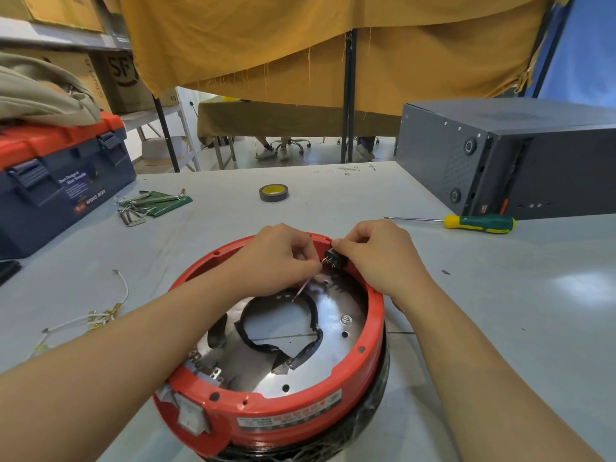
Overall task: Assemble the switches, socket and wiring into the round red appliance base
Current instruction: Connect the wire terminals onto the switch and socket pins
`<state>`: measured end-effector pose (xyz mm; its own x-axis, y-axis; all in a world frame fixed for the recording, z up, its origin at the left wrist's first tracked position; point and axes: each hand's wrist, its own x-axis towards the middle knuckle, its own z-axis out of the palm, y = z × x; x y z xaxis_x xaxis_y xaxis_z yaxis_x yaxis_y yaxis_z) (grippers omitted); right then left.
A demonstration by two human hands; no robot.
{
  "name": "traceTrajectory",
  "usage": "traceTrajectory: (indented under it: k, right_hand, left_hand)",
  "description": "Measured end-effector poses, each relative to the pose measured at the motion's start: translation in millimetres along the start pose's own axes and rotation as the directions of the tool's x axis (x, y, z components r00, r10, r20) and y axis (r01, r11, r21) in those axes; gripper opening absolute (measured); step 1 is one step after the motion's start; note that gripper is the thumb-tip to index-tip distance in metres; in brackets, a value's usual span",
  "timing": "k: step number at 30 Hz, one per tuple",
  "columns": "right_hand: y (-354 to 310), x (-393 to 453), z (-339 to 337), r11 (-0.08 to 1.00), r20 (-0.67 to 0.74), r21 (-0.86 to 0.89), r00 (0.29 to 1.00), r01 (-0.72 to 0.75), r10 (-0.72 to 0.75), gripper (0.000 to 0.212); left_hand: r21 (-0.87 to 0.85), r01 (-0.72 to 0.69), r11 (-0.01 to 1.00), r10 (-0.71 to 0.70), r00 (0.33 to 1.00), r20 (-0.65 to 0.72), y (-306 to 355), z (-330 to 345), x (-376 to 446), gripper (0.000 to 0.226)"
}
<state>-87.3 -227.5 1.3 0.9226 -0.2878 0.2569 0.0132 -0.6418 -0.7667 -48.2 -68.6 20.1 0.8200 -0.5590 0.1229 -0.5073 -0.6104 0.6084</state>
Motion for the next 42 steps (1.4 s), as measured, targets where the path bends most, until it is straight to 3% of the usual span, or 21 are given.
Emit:
traceTrajectory:
  k: [13, 24, 29, 34, 38, 42]
  right_hand:
    - [-1, -1, 2, 1.000, -0.014, 0.015, 1.000, 0.022, -0.022, 0.023]
    - [-1, -1, 2, 0.998, -0.003, 0.056, 1.000, 0.001, -0.001, 0.023]
    - [2, 2, 1, 0.997, -0.010, 0.075, 0.999, -0.033, 0.034, 0.023]
    - [6, 4, -3, 0.997, -0.078, 0.050, 0.995, -0.059, 0.063, 0.024]
    - [7, 3, -2, 0.997, -0.099, 0.045, 0.992, -0.069, 0.074, 0.028]
    - [11, 4, -6, 0.992, -0.076, 0.091, 0.992, -0.092, 0.099, 0.024]
  left_hand:
    - [0.068, -0.027, 0.997, 0.029, 0.999, -0.034, 5, 3, 1, 0.013]
    - [0.022, -0.028, 0.999, 0.028, 0.999, -0.022, 6, -14, -1, 0.012]
    - [0.136, -0.036, 0.990, 0.051, 0.993, -0.109, -1, -32, -16, 0.004]
    - [0.339, 0.070, 0.938, -0.018, 0.988, -0.155, -29, -42, -38, 0.028]
    - [0.316, 0.126, 0.940, -0.078, 0.984, -0.161, -41, -39, -48, 0.044]
    - [0.276, 0.067, 0.959, -0.015, 0.982, -0.186, -44, -37, -49, 0.043]
